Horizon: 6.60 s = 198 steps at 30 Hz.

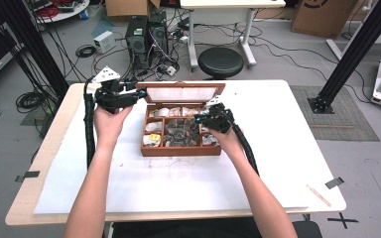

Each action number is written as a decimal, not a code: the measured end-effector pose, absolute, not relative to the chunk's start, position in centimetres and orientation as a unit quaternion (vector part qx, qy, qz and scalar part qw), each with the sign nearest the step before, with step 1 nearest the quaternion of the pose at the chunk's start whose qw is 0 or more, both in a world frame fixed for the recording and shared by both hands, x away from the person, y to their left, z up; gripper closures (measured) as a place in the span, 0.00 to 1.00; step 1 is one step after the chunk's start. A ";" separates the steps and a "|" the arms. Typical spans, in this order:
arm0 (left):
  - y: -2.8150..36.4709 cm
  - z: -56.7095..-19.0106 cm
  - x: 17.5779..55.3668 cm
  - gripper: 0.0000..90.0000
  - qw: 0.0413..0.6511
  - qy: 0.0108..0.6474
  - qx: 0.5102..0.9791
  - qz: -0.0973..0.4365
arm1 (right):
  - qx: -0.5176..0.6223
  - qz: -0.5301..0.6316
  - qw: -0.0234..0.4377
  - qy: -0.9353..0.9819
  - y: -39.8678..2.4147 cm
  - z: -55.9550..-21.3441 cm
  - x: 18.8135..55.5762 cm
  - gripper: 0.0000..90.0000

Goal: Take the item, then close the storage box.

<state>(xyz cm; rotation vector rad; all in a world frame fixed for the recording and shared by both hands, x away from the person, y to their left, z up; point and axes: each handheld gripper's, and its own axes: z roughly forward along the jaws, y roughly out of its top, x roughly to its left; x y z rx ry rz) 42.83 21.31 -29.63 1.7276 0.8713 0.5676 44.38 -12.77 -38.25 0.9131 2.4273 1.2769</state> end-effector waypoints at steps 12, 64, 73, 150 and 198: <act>21.3 -29.6 42.8 0.57 0.535 0.367 0.723 0.238 | 0.296 0.455 0.127 0.830 -12.5 -36.7 43.5 1.00; 21.1 -29.4 43.0 0.57 0.530 0.374 0.722 0.238 | 0.132 0.562 0.047 0.815 -12.9 -32.3 32.4 1.00; 21.1 -29.4 43.0 0.57 0.530 0.374 0.722 0.239 | 0.117 0.567 0.034 0.814 -13.3 -33.0 31.1 1.00; 21.0 -29.4 43.0 0.57 0.529 0.375 0.722 0.242 | 0.186 0.547 0.037 0.815 -15.3 -36.3 32.0 0.61; 21.0 -29.6 43.0 0.55 0.532 0.378 0.718 0.241 | 0.331 0.535 0.188 0.754 -25.2 -35.6 33.7 0.43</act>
